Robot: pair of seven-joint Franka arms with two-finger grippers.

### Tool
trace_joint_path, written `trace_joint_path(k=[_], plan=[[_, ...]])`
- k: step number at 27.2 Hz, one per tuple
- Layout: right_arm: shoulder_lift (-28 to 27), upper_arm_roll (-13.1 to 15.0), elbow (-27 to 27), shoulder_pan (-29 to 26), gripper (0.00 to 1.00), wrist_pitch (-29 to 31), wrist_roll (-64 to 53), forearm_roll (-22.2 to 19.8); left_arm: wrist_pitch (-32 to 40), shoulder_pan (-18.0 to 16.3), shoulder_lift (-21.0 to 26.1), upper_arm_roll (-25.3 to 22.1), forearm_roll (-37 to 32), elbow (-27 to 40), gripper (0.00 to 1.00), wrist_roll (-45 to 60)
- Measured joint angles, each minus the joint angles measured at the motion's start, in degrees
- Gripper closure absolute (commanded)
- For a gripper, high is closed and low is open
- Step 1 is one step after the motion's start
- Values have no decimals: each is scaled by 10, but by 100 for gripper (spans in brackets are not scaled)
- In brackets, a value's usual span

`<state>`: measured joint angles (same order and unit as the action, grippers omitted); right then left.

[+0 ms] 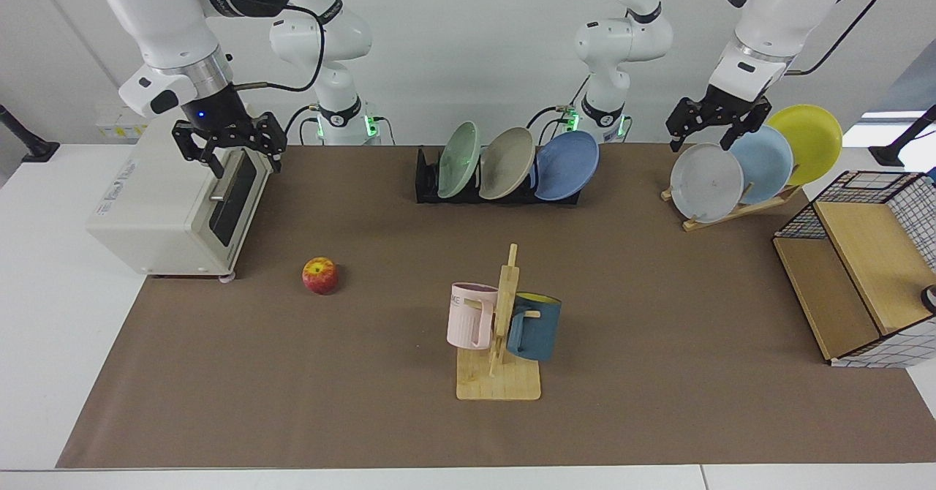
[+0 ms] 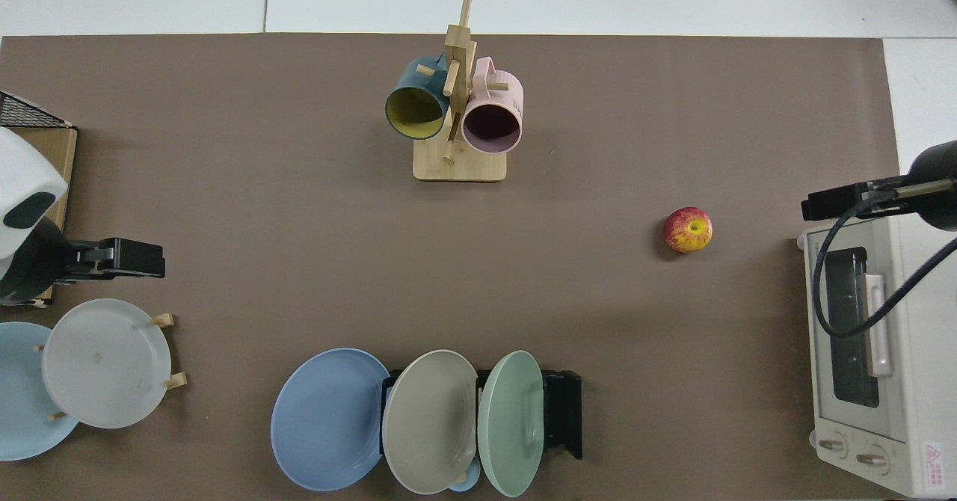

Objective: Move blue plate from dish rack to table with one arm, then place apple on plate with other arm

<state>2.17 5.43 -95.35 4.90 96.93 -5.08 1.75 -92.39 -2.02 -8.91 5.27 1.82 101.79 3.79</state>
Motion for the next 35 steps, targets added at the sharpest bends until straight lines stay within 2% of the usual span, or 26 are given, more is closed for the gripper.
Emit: trace_joint_path(k=[29, 35], plan=[[0, 0, 0, 0, 0, 0, 0, 0, 9, 0, 0, 1, 0, -1, 0, 0], [0, 0, 0, 0, 0, 0, 0, 0, 19, 0, -1, 23, -18, 0, 0, 8]])
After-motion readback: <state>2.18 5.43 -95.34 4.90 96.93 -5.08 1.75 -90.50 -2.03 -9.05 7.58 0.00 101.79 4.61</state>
